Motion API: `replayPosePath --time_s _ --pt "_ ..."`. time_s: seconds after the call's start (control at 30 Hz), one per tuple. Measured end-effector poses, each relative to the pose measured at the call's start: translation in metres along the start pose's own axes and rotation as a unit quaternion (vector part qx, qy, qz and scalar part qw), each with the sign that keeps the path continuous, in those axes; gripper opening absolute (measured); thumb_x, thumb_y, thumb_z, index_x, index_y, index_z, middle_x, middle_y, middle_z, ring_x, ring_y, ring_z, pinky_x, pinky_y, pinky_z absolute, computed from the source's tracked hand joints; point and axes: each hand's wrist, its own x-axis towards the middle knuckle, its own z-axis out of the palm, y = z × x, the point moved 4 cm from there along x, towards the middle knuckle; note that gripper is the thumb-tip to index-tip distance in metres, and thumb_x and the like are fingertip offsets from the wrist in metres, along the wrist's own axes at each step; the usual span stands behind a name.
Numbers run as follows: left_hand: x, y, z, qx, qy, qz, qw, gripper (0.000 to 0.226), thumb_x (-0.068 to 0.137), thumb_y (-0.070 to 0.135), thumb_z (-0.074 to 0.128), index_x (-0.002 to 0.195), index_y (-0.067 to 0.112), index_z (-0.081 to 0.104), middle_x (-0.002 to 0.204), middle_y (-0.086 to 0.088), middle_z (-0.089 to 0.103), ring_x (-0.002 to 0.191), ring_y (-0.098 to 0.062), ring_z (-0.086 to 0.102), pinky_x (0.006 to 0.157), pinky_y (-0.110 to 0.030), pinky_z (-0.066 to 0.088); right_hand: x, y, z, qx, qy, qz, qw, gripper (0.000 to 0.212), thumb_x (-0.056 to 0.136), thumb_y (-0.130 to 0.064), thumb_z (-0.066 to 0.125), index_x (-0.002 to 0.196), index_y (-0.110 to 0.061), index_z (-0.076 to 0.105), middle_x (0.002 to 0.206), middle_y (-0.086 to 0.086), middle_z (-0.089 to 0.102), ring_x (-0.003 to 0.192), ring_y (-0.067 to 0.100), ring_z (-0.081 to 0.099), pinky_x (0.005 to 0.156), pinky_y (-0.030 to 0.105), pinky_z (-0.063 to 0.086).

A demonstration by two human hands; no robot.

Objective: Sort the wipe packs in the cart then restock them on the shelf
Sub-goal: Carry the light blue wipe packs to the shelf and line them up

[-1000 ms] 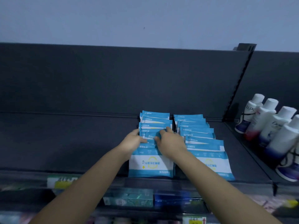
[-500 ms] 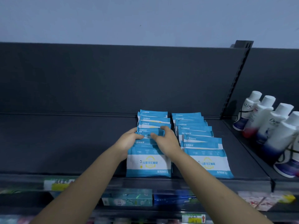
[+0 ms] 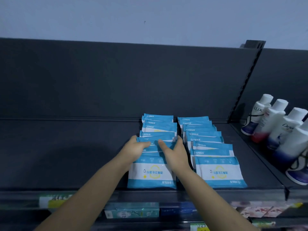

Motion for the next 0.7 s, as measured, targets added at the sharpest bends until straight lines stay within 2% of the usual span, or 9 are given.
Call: replayPosePath --time_s 0.07,0.1,0.2,0.27,0.37,0.43,0.5,0.6,0.7 --pt "0.002 -0.001 0.004 -0.013 -0.020 0.018 1.000 0.044 0.088 0.008 0.059 0.128 0.021 0.045 0.104 -0.003 0.069 0.089 -0.020 0.069 0.078 -0.036 0.056 0.002 -0.004 0.002 0.047 -0.041 0.000 0.998 0.032 0.091 -0.030 0.062 0.110 -0.029 0.037 0.095 -0.027 0.045 0.089 -0.005 0.050 0.082 0.017 0.036" --pt "0.002 0.000 0.005 -0.023 -0.032 0.033 0.999 0.052 0.087 0.002 0.056 0.130 0.027 0.044 0.104 -0.003 0.069 0.089 -0.020 0.069 0.075 -0.034 0.056 0.005 -0.003 0.004 0.073 -0.053 0.000 0.996 0.033 0.091 -0.028 0.062 0.116 -0.028 0.039 0.099 -0.028 0.047 0.090 -0.007 0.050 0.083 0.017 0.038" --pt "0.004 0.000 0.004 -0.071 -0.067 0.057 0.994 0.071 0.084 -0.002 0.055 0.140 0.038 0.035 0.107 -0.001 0.071 0.091 -0.020 0.070 0.071 -0.031 0.056 0.011 -0.002 0.007 0.110 -0.050 0.002 0.993 0.059 0.088 -0.032 0.065 0.139 -0.020 0.036 0.129 -0.014 0.048 0.115 0.005 0.050 0.100 0.027 0.040" --pt "0.008 0.000 0.001 -0.090 -0.071 0.060 0.992 0.076 0.085 0.003 0.060 0.144 0.039 0.029 0.111 0.005 0.069 0.094 -0.020 0.069 0.078 -0.036 0.056 0.016 0.002 0.008 0.103 -0.045 -0.006 0.994 0.055 0.085 -0.038 0.067 0.130 -0.023 0.039 0.123 -0.016 0.050 0.108 0.004 0.052 0.098 0.027 0.040" --pt "0.013 0.000 -0.007 -0.135 -0.029 0.026 0.990 0.083 0.086 0.011 0.065 0.151 0.029 0.016 0.129 0.008 0.052 0.100 -0.018 0.063 0.076 -0.035 0.054 0.021 -0.001 0.004 0.127 -0.041 -0.013 0.991 0.066 0.085 -0.036 0.068 0.138 -0.018 0.033 0.115 -0.016 0.048 0.098 -0.001 0.050 0.092 0.022 0.040" --pt "0.019 0.004 -0.005 -0.125 -0.058 0.033 0.990 0.067 0.086 0.011 0.062 0.145 0.025 0.034 0.129 0.003 0.059 0.100 -0.020 0.067 0.075 -0.034 0.055 0.027 -0.003 0.006 0.136 -0.049 -0.008 0.990 0.071 0.085 -0.034 0.069 0.141 -0.017 0.029 0.122 -0.014 0.043 0.103 0.000 0.044 0.090 0.020 0.037" --pt "0.022 0.010 -0.001 -0.095 -0.079 0.048 0.991 0.045 0.086 0.009 0.059 0.128 0.025 0.052 0.112 -0.002 0.069 0.093 -0.021 0.070 0.074 -0.033 0.056 0.032 -0.007 0.009 0.137 -0.063 0.004 0.989 0.072 0.081 -0.037 0.072 0.139 -0.022 0.032 0.130 -0.011 0.042 0.114 0.007 0.045 0.097 0.027 0.040" --pt "0.024 0.018 0.000 -0.073 -0.066 0.048 0.994 0.037 0.085 0.014 0.064 0.120 0.023 0.056 0.104 0.000 0.072 0.091 -0.017 0.070 0.075 -0.031 0.056 0.038 -0.006 0.009 0.130 -0.064 0.010 0.989 0.049 0.081 -0.035 0.073 0.116 -0.030 0.039 0.126 -0.009 0.052 0.108 0.009 0.051 0.097 0.030 0.042" --pt "0.026 0.017 -0.002 -0.054 -0.065 0.042 0.996 0.031 0.084 0.019 0.068 0.114 0.020 0.058 0.095 0.005 0.072 0.084 -0.010 0.070 0.070 -0.024 0.054 0.038 -0.007 0.005 0.117 -0.063 -0.001 0.991 0.047 0.085 -0.031 0.069 0.111 -0.032 0.030 0.110 -0.018 0.045 0.101 0.002 0.044 0.091 0.023 0.037"
